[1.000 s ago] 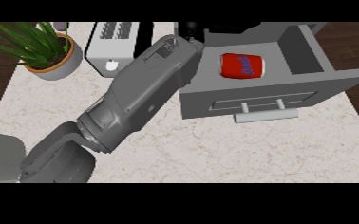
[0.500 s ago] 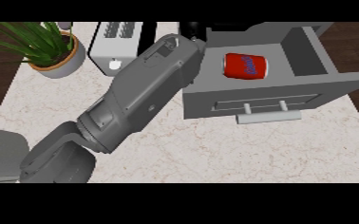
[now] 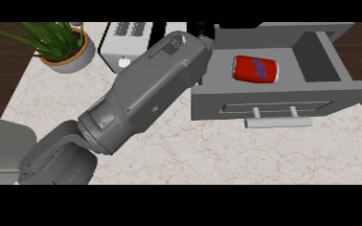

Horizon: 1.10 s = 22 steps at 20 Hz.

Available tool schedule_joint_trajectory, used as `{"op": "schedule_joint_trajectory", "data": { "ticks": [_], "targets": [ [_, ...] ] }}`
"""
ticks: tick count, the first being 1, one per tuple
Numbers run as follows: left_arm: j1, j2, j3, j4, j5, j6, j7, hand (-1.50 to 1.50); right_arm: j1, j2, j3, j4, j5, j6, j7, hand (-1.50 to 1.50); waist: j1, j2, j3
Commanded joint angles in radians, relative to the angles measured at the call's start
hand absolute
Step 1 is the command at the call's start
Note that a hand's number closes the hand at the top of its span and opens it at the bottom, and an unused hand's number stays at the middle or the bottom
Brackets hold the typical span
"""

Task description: Pick up the can, place it into the drawer and close the drawer

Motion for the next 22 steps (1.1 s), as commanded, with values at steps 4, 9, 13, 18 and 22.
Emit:
{"op": "schedule_joint_trajectory", "data": {
  "ticks": [4,9,13,18,22],
  "targets": [
    [-0.031,0.000,0.023,-0.012,0.012,-0.009,0.049,-1.50,-0.128,-0.016,0.201,0.157,0.393,-0.077,-0.105,-1.50,0.039,-0.007,0.000],
    [-0.043,0.015,0.034,0.000,-0.014,0.027,0.090,-1.50,-0.230,0.011,0.322,0.314,0.581,-0.200,-0.122,-1.50,0.040,-0.013,0.000],
    [0.056,0.066,0.014,-0.076,-0.038,-0.003,0.080,-1.50,-0.333,-0.026,0.373,0.446,0.710,-0.246,-0.127,-1.50,0.064,-0.019,-0.001],
    [0.040,0.076,0.033,-0.087,-0.063,0.017,0.105,-1.50,-0.441,-0.047,0.428,0.692,0.818,-0.323,-0.205,-1.50,0.053,-0.014,0.000],
    [0.061,0.120,0.021,-0.110,-0.086,0.005,0.155,-1.50,-0.507,-0.052,0.493,0.836,0.932,-0.375,-0.212,-1.50,0.058,-0.016,0.000]
  ]
}}
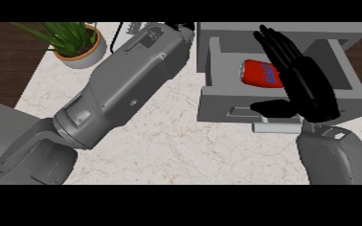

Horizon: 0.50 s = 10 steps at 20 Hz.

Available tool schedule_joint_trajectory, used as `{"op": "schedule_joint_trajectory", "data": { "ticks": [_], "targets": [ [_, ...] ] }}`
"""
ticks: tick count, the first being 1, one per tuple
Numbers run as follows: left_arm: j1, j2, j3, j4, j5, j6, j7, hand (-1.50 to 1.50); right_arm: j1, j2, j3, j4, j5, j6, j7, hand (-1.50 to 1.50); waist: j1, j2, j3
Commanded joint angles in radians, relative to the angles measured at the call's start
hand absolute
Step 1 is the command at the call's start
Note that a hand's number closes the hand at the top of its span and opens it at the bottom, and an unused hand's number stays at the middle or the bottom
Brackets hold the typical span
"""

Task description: Pick up the can, place it into the drawer and close the drawer

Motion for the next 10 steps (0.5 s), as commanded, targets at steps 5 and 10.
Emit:
{"op": "schedule_joint_trajectory", "data": {
  "ticks": [5,10],
  "targets": [
    [0.068,0.038,-0.033,-0.137,-0.057,0.064,0.062,-1.50,-0.125,0.014,0.041,0.387,0.195,-0.208,-0.030,-1.50,0.018,-0.003,0.001],
    [0.091,0.153,-0.018,-0.218,-0.064,0.038,0.144,-1.50,-0.258,-0.022,-0.045,0.655,0.199,-0.298,-0.072,-1.50,0.027,-0.001,0.001]
  ]
}}
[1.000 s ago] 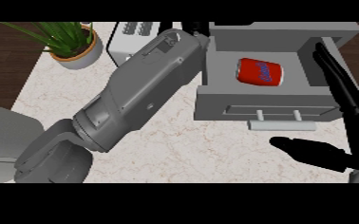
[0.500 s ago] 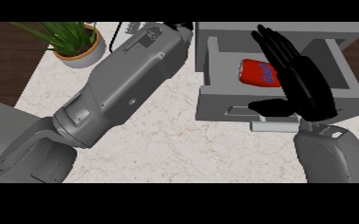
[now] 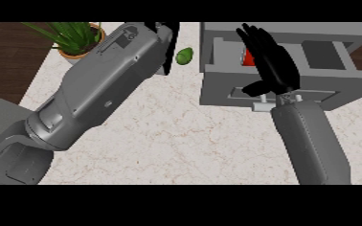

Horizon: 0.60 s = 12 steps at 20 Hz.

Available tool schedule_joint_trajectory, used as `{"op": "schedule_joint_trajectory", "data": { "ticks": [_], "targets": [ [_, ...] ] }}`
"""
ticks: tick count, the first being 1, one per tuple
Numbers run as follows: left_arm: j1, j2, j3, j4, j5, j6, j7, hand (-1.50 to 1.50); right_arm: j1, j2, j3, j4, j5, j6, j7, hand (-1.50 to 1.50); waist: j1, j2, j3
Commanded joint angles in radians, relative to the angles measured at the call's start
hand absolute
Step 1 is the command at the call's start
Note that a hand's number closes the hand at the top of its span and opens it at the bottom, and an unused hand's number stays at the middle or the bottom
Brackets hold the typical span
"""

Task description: Pick up the can, place it into the drawer and close the drawer

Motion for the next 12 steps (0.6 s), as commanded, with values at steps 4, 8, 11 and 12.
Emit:
{"op": "schedule_joint_trajectory", "data": {
  "ticks": [4,8,11,12],
  "targets": [
    [0.049,0.080,0.003,-0.110,-0.047,0.025,0.061,-1.50,-0.103,0.059,0.007,0.330,0.130,-0.234,0.011,-1.50,-0.008,0.002,0.000],
    [0.076,0.098,0.005,-0.162,-0.060,0.014,0.079,-1.50,-0.209,0.021,-0.062,0.513,0.139,-0.329,-0.009,-1.50,0.006,0.009,0.001],
    [0.084,0.150,0.018,-0.186,-0.067,-0.008,0.106,-1.50,-0.258,0.040,-0.084,0.586,0.139,-0.388,-0.009,-1.50,0.008,0.012,0.001],
    [0.111,0.143,0.002,-0.227,-0.070,0.017,0.117,-1.50,-0.220,0.015,-0.094,0.616,0.141,-0.448,-0.049,-1.50,0.017,0.011,0.002]
  ]
}}
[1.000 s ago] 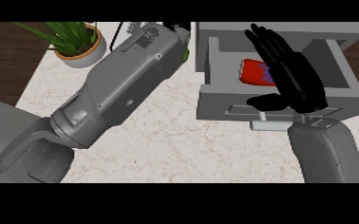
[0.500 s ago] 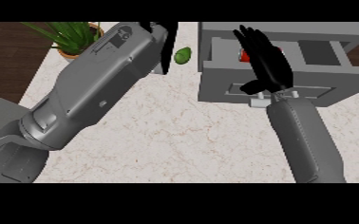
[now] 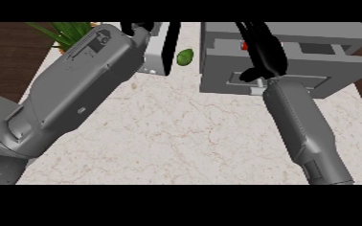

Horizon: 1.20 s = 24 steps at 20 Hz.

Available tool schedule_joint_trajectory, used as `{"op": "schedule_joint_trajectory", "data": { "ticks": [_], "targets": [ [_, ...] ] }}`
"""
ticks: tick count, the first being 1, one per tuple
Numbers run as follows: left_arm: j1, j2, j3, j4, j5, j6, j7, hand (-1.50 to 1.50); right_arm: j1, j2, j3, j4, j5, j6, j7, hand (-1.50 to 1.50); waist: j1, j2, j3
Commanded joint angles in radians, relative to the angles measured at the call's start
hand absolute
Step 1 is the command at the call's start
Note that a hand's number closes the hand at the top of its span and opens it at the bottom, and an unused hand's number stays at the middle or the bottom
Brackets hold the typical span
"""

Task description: Pick up the can, place it into the drawer and close the drawer

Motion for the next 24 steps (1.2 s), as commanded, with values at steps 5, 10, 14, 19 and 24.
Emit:
{"op": "schedule_joint_trajectory", "data": {
  "ticks": [5,10,14,19,24],
  "targets": [
    [0.040,0.055,0.007,-0.104,-0.024,0.010,0.053,-1.50,-0.088,0.038,-0.065,0.251,0.022,-0.214,0.018,-1.50,0.020,0.024,0.016],
    [0.078,0.116,0.008,-0.188,-0.030,0.008,0.103,-1.50,-0.171,-0.020,-0.111,0.361,0.014,-0.267,-0.021,-1.50,0.038,0.026,0.017],
    [0.076,0.136,0.023,-0.197,-0.033,-0.018,0.121,-1.50,-0.286,-0.033,-0.128,0.429,0.033,-0.283,0.031,-1.50,0.046,0.034,0.017],
    [0.084,0.130,0.032,-0.220,-0.061,0.010,0.109,-1.50,-0.356,-0.046,-0.131,0.491,0.048,-0.297,0.040,-1.50,0.041,0.039,0.016],
    [0.118,0.139,0.030,-0.256,-0.069,0.005,0.112,-1.50,-0.428,-0.089,-0.148,0.529,0.045,-0.255,0.055,-1.50,0.057,0.046,0.016]
  ]
}}
